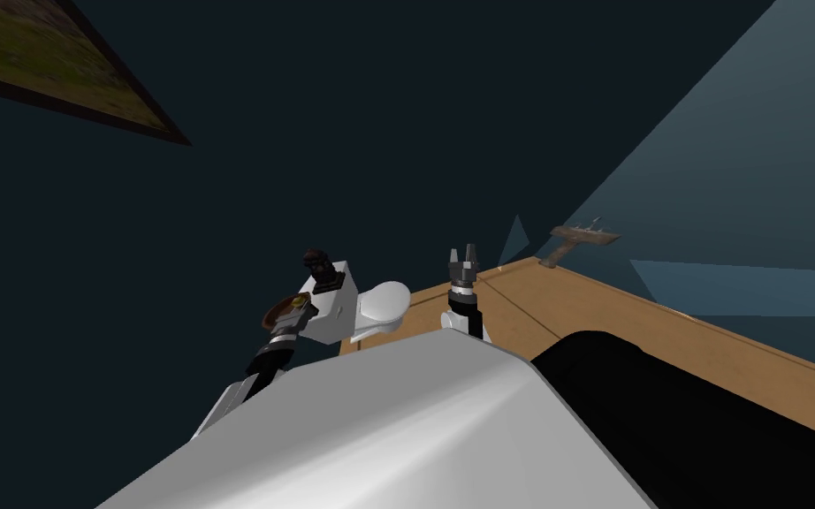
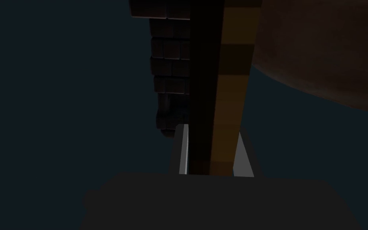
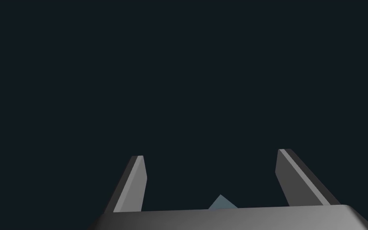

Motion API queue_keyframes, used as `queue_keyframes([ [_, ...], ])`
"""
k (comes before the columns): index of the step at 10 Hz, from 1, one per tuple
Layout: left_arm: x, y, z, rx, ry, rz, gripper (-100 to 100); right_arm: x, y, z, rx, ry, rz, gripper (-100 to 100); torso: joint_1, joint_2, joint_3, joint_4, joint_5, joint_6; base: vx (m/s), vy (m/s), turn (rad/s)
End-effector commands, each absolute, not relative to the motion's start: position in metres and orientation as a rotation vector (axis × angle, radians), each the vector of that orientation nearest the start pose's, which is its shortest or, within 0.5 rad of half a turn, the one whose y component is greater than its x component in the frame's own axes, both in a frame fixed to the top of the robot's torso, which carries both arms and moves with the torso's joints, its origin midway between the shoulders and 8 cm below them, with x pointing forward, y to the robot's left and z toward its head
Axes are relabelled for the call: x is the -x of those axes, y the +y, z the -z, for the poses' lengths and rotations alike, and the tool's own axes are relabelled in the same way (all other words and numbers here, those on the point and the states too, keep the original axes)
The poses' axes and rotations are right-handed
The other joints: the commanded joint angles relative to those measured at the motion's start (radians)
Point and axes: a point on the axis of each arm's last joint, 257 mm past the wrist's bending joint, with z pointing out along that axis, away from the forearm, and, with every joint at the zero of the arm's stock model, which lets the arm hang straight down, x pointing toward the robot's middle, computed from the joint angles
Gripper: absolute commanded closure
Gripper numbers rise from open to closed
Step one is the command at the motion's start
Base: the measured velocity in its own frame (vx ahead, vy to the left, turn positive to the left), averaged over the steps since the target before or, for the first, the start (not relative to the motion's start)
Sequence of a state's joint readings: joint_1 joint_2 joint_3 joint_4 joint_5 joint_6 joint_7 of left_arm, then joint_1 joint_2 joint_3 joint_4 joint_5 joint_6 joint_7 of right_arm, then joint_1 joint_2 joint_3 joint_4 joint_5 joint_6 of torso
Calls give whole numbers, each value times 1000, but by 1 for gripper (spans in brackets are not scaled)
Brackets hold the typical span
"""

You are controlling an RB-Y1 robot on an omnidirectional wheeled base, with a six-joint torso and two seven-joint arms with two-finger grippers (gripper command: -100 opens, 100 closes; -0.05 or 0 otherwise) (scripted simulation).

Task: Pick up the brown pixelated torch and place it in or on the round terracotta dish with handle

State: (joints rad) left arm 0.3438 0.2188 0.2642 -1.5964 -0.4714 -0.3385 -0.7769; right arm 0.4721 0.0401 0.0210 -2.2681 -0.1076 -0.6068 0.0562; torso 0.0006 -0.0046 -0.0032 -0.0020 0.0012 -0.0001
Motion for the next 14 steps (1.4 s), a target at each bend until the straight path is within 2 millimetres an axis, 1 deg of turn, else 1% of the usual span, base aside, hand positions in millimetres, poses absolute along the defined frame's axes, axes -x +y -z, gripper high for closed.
queue_keyframes([
  [1,-403,413,266,121,1550,-64,100,-327,-286,-46,-642,436,-1364,0,0,0,0,0,0,0,83,-19,141],
  [2,-398,409,266,112,1552,-51,100,-327,-286,-46,-642,436,-1364,0,0,0,0,0,0,0,78,-32,137],
  [3,-402,411,263,118,1549,-61,100,-327,-286,-46,-642,436,-1364,0,-1,1,0,-1,1,0,31,-19,33],
  [4,-401,410,263,117,1548,-58,0,-327,-286,-47,-642,436,-1364,0,0,2,0,-1,1,1,0,0,0],
  [5,-407,422,248,85,1527,-100,100,-327,-286,-47,-642,436,-1364,0,1,3,1,-1,1,1,-14,1,-208],
  [7,-415,441,224,44,1496,-163,100,-327,-286,-47,-642,436,-1364,0,2,5,3,1,0,2,-36,22,-216],
  [9,-423,461,196,5,1459,-229,100,-327,-286,-47,-642,436,-1364,0,2,6,3,1,-1,2,-36,28,-249],
  [11,-429,475,168,-23,1421,-282,100,-327,-286,-47,-642,436,-1364,0,0,7,4,2,-2,2,-31,23,-190],
  [12,-433,483,147,-33,1392,-308,100,-327,-286,-47,-642,436,-1364,0,-1,6,4,2,-2,2,-25,32,-209],
  [13,-434,484,138,-27,1384,-306,100,-327,-286,-47,-642,436,-1364,0,-1,6,4,2,-3,3,-24,48,-138],
  [14,-433,484,137,-16,1388,-296,100,-327,-286,-47,-642,436,-1364,0,0,7,4,2,-2,2,-9,58,16],
])
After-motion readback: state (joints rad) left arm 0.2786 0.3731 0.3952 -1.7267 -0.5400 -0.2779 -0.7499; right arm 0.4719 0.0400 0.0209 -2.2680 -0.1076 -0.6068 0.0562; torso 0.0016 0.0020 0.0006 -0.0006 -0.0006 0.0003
